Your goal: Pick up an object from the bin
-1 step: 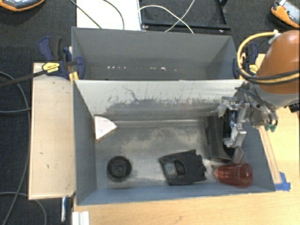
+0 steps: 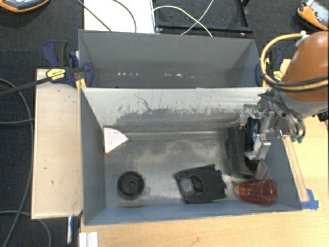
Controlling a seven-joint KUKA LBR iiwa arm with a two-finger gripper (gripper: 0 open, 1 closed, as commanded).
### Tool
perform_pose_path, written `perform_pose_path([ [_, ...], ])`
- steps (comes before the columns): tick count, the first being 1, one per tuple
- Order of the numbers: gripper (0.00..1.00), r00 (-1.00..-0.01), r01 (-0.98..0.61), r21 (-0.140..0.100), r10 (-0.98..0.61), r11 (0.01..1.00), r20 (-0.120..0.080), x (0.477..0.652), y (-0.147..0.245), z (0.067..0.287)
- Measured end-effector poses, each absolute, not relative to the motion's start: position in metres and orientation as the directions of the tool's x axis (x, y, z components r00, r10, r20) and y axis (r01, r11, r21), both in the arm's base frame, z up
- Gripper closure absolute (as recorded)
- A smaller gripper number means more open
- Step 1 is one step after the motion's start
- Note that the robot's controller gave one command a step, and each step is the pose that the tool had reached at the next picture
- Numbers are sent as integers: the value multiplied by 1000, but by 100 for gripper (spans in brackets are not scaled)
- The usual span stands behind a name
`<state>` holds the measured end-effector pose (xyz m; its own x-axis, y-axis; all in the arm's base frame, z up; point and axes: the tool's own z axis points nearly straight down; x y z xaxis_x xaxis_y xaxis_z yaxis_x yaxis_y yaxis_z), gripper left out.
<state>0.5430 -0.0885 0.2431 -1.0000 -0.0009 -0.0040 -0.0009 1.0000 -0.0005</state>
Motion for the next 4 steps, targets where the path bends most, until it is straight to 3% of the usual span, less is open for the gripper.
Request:
perform_pose_path([
  [1, 0, -979, -202, 1, -202, 979, -2, 522, -37, 114],
  [2, 0, -908, -418, -5, -418, 909, -11, 543, -6, 163],
  [3, 0, -999, 34, 2, 34, 999, -1, 507, -27, 126],
  [4, 0, -912, -410, -4, -410, 912, -12, 503, 3, 70],
])
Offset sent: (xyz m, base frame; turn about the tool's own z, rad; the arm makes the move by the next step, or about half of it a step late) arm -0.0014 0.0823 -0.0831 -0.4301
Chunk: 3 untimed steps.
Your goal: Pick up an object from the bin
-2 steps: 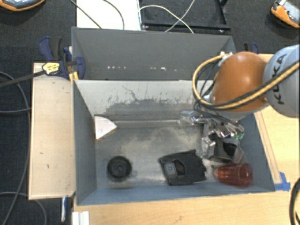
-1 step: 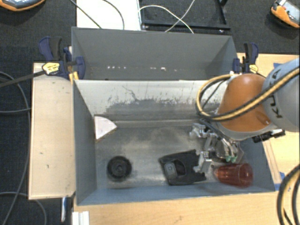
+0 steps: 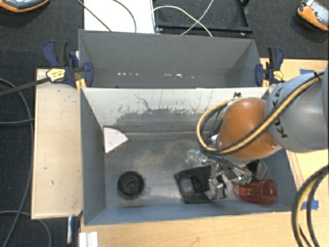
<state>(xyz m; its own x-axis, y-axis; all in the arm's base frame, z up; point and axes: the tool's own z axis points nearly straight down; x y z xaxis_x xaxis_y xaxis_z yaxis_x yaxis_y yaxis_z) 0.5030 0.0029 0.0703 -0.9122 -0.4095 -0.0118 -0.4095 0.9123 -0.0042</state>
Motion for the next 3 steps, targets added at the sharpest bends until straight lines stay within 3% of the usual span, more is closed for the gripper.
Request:
perform_pose_path([
  [1, 100, -987, 159, 5, 159, 987, -1, 493, -24, 72],
  [3, 100, -988, 157, 5, 157, 988, -2, 493, -24, 75],
])
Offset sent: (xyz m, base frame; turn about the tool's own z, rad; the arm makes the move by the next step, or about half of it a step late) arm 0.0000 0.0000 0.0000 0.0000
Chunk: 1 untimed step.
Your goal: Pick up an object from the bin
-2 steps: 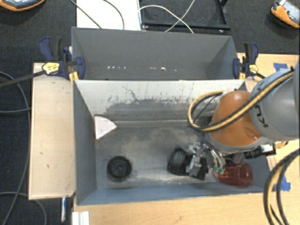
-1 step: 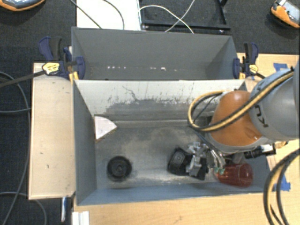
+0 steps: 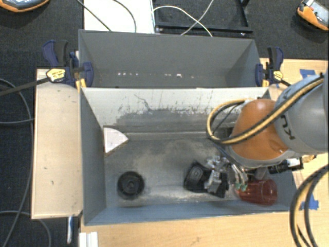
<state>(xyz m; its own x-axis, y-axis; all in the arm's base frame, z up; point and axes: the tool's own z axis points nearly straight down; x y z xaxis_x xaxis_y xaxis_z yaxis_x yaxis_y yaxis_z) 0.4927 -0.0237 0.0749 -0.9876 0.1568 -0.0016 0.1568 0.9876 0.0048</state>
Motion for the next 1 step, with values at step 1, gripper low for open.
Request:
perform_pose_path([
  [1, 100, -988, 156, 4, 156, 988, 4, 491, -24, 88],
])
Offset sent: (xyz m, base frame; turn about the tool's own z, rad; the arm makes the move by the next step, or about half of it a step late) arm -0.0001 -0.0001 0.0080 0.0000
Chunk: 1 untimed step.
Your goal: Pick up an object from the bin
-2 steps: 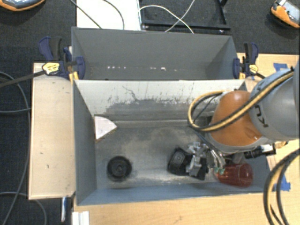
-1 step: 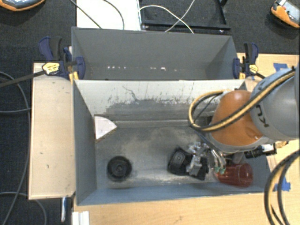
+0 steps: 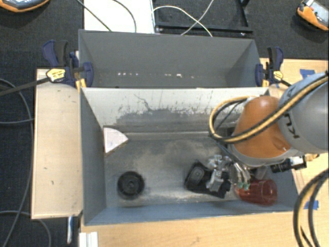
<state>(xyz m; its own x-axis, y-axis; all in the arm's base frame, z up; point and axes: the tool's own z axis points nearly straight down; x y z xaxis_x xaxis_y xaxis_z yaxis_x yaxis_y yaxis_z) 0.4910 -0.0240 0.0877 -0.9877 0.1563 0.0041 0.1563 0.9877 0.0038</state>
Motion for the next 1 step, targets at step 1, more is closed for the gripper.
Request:
perform_pose_path([
  [1, 100, -988, 156, 3, 156, 988, 5, 491, -24, 111],
])
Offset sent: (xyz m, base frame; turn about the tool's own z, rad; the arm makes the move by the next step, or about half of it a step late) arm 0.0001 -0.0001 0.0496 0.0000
